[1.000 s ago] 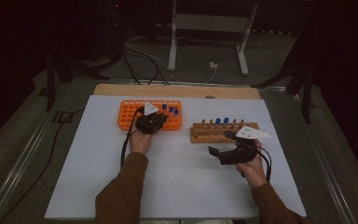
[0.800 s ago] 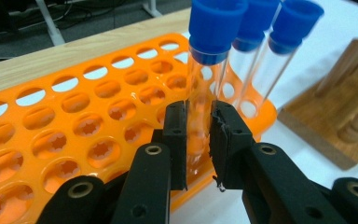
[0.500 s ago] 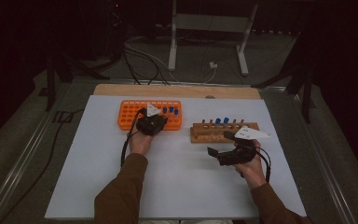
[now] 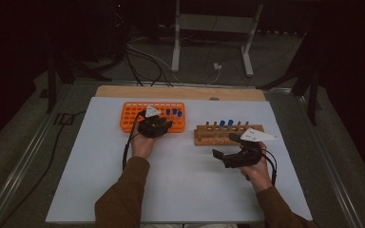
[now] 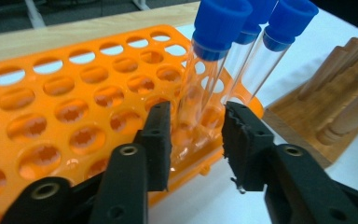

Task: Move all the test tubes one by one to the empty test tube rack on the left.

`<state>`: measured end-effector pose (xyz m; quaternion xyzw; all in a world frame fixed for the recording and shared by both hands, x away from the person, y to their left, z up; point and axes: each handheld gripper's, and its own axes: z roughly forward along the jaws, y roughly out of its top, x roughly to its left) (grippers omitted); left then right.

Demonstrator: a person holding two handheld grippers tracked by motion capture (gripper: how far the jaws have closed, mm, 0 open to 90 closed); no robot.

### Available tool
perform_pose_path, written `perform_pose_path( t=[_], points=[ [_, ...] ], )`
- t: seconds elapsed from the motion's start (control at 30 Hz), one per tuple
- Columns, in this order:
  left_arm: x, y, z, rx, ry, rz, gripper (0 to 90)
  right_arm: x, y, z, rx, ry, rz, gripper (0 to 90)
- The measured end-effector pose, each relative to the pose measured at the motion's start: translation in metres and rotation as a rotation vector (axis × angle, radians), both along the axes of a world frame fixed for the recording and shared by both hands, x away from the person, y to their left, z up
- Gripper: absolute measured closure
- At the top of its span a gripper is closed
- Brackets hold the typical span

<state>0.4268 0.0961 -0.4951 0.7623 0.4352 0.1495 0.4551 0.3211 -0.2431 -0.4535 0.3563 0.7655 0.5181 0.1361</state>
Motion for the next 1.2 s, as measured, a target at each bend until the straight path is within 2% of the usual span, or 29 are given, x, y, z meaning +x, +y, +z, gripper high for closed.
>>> perform_pose_path(
  t=[0.27, 0.37, 0.47, 0.57, 0.63, 0.73, 0.8, 0.9, 1.07, 1.13, 1.2],
  points=[
    [-0.009, 0.012, 0.007, -0.043, 0.029, 0.007, 49.3, 0.000, 0.000, -0.001, 0.001, 0.003, -0.005, 0.0],
    [-0.015, 0.016, 0.011, -0.067, 0.033, 0.001, 40.3, 0.001, -0.001, -0.001, 0.000, 0.003, -0.008, 0.0],
    [-0.023, 0.019, 0.016, -0.055, 0.025, -0.001, 27.8, 0.001, -0.002, -0.001, 0.003, 0.006, -0.015, 0.0],
    [-0.032, 0.023, 0.020, -0.066, 0.022, 0.003, 17.8, 0.001, -0.002, -0.001, 0.002, 0.004, -0.016, 0.0],
    [-0.039, 0.027, 0.022, -0.066, 0.007, 0.008, 15.2, 0.001, -0.002, 0.000, 0.001, 0.003, -0.016, 0.0],
    [-0.050, 0.034, 0.024, -0.069, -0.011, 0.018, 6.5, 0.001, -0.002, 0.000, 0.001, 0.004, -0.018, 0.0],
    [-0.056, 0.037, 0.025, -0.054, -0.021, 0.020, 2.0, 0.001, -0.002, -0.001, 0.001, 0.004, -0.019, 0.0],
    [-0.067, 0.040, 0.026, -0.036, -0.041, 0.026, 0.7, 0.002, -0.002, 0.000, 0.001, 0.003, -0.021, 0.0],
    [-0.082, 0.043, 0.025, -0.049, -0.061, 0.032, 0.7, 0.002, -0.003, 0.000, 0.003, 0.005, -0.029, 0.0],
    [-0.085, 0.043, 0.024, -0.034, -0.059, 0.029, 0.7, 0.003, -0.003, 0.000, 0.000, 0.006, -0.033, 0.0],
    [-0.088, 0.043, 0.024, -0.044, -0.062, 0.031, 0.7, 0.003, -0.002, 0.000, -0.011, 0.012, -0.047, 0.0]
  ],
)
